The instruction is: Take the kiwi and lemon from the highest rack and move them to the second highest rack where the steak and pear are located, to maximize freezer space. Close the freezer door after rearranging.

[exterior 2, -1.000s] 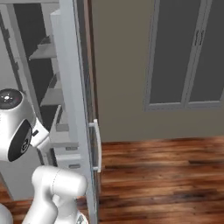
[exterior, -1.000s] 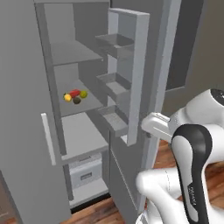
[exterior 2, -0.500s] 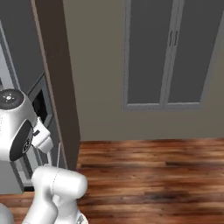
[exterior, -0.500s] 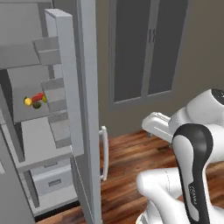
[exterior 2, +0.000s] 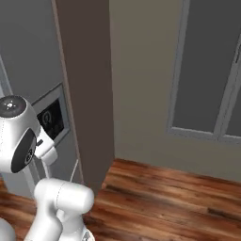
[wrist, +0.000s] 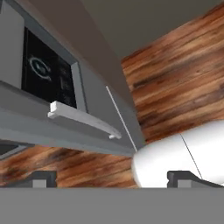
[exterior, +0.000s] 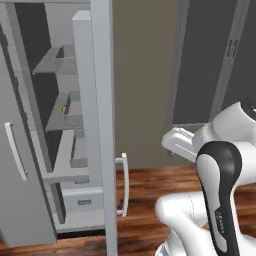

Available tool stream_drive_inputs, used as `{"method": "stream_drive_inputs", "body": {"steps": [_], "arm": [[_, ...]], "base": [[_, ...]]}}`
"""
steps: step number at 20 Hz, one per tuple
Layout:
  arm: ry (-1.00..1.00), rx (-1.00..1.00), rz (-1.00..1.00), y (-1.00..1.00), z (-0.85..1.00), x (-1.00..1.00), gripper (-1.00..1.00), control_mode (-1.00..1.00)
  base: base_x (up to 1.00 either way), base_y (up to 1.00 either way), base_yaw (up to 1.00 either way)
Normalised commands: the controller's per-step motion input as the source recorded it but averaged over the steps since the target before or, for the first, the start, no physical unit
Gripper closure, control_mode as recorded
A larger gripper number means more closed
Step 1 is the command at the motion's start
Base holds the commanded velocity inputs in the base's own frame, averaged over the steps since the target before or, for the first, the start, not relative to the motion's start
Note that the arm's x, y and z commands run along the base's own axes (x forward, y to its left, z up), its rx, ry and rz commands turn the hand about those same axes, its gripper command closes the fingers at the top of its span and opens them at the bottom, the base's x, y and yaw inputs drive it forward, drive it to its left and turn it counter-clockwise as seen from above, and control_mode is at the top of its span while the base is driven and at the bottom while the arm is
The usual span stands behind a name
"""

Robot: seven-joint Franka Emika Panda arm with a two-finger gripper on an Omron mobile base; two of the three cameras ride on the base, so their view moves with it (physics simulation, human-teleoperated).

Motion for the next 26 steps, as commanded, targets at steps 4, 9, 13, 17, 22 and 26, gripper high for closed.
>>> {"method": "stream_drive_inputs", "body": {"steps": [4, 9, 13, 17, 22, 26], "arm": [[0.00, 0.00, 0.00, 0.00, 0.00, 0.00, -1.00, 1.00], [0.00, 0.00, 0.00, 0.00, 0.00, 0.00, -1.00, 1.00], [-0.05, 0.15, 0.14, 0.00, 0.00, 0.14, -1.00, -1.00], [-0.19, 0.19, 0.02, 0.08, 0.18, 0.12, -1.00, -1.00], [-0.15, -0.01, -0.02, 0.61, 0.32, 0.01, -1.00, -1.00], [-0.05, -0.07, -0.12, 0.82, 0.29, 0.06, -1.00, -1.00]], "base": [[0.80, -0.50, 0.52], [0.52, -0.31, 0.51], [0.24, -0.02, 0.23], [0.00, 0.00, 0.00], [0.00, 0.00, 0.00], [0.00, 0.00, 0.00]]}}
